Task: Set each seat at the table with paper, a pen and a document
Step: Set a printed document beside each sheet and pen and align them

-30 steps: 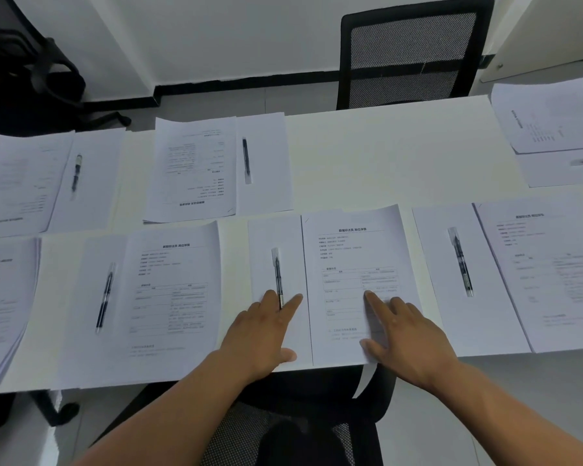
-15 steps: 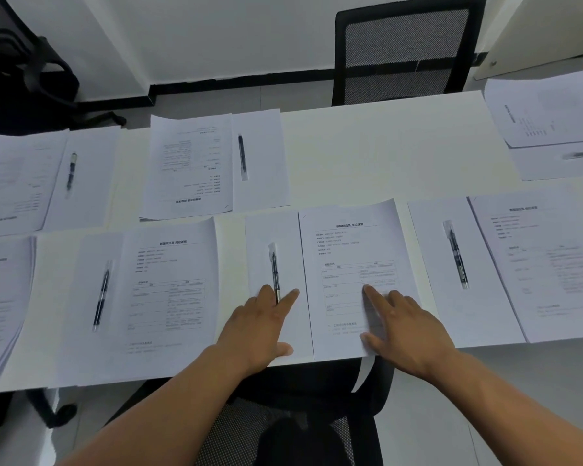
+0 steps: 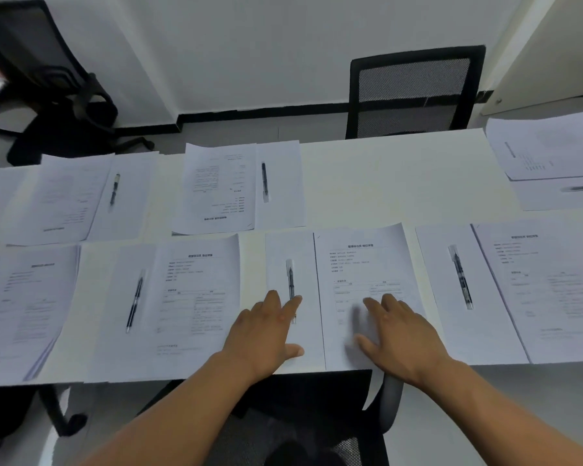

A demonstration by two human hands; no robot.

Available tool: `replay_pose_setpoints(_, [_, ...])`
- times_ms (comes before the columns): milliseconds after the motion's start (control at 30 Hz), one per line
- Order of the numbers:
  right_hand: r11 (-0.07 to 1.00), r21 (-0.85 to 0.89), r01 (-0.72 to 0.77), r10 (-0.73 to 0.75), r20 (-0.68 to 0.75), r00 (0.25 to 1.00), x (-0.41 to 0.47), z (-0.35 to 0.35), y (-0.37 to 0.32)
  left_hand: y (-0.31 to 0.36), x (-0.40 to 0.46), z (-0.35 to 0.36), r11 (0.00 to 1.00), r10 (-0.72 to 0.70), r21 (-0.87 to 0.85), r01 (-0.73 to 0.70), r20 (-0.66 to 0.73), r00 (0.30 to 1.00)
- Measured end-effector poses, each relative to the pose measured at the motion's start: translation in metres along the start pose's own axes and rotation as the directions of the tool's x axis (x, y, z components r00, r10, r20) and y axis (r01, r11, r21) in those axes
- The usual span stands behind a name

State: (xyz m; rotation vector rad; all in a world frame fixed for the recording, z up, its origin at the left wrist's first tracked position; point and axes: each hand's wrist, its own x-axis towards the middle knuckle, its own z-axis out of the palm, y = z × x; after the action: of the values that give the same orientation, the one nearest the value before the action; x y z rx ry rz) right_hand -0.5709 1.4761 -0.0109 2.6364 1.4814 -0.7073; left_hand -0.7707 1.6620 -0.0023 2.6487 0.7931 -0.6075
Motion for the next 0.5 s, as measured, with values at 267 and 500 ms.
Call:
replay_pose_setpoints(267, [0.996,-0.033,0.078,-0.081,-0.113,0.990,-0.012,-0.053,-0.037,-0.003,-0.042,-0.052,0.997,-0.072,0.029,0.076,-0.122,0.990])
replay_pose_setpoints(500, [0.992,-0.055,0.114,-0.122,-0.190,0.974,-0.027,-0.092,-0.059,-0.001,-0.073,-0.081,0.993,-0.104,0.035,0.113,-0.200,0.974])
